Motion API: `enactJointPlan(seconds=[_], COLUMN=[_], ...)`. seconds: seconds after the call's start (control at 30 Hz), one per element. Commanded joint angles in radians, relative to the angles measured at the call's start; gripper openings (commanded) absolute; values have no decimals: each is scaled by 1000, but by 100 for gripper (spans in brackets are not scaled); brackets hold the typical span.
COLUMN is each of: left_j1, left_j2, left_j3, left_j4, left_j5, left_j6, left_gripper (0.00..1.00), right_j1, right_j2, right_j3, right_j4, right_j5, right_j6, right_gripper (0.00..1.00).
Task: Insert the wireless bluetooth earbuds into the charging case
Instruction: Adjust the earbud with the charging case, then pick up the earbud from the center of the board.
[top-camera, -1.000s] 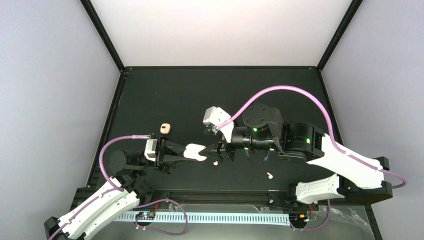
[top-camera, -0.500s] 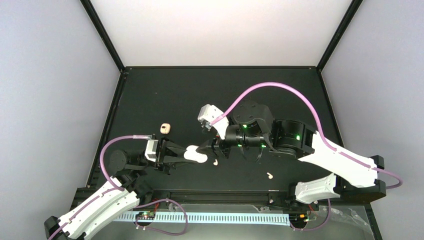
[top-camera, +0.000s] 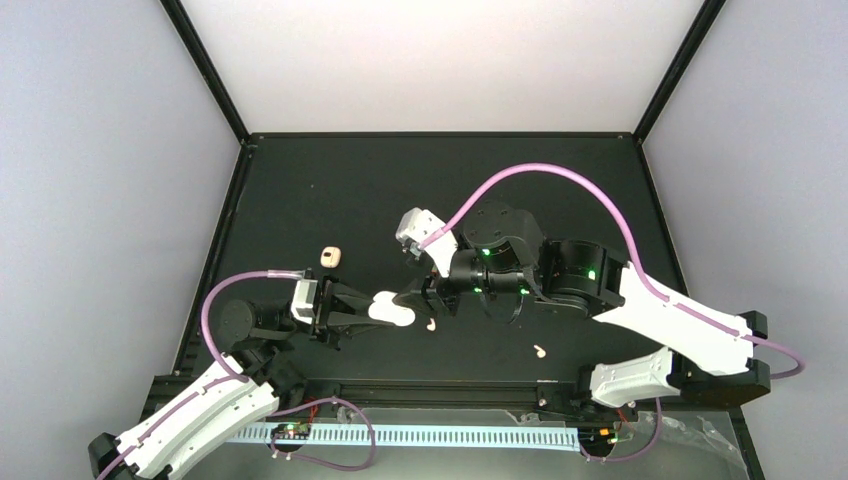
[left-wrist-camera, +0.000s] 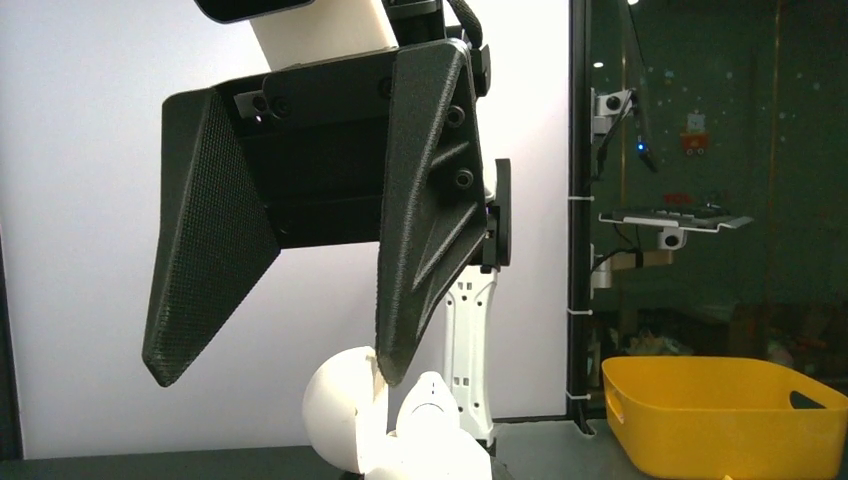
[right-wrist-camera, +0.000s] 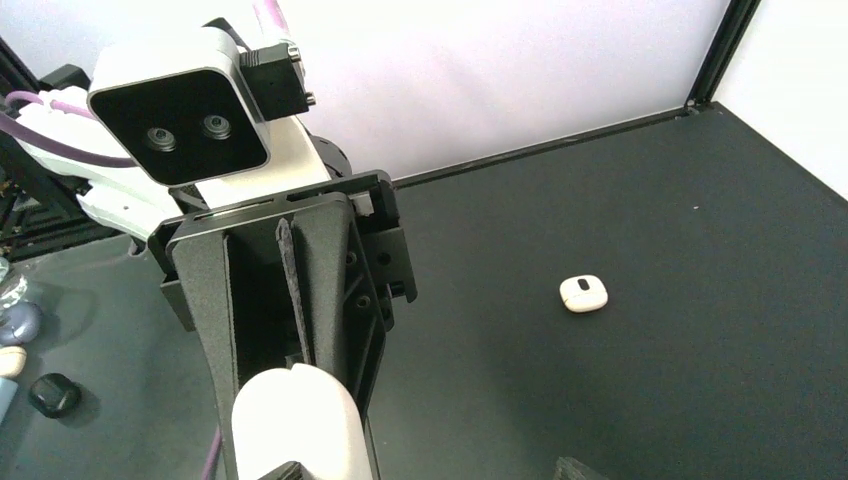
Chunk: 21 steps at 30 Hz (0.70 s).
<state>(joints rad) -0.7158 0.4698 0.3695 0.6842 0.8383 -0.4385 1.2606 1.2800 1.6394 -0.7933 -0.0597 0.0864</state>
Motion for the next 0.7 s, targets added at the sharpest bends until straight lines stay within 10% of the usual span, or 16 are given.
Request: enactJointPlan(seconds=[0.0,0.2,0.67], left_j1=[-8,-8,-9], left_j2=[-24,-37,-34], left_j3=[26,14,93], left_j4=[-11,-33,-218], left_j5=[-7,-19,26], left_j6=[32,38,183], left_gripper=[2,2,2], right_j1=[-7,-88,-894], right_j2=[-64,-167,-185], right_j3=[-27,-87,-867], right_j4=[48,161,687], right_j5=[-16,53,152], right_j6=[7,56,637], right_gripper=[66,69,64])
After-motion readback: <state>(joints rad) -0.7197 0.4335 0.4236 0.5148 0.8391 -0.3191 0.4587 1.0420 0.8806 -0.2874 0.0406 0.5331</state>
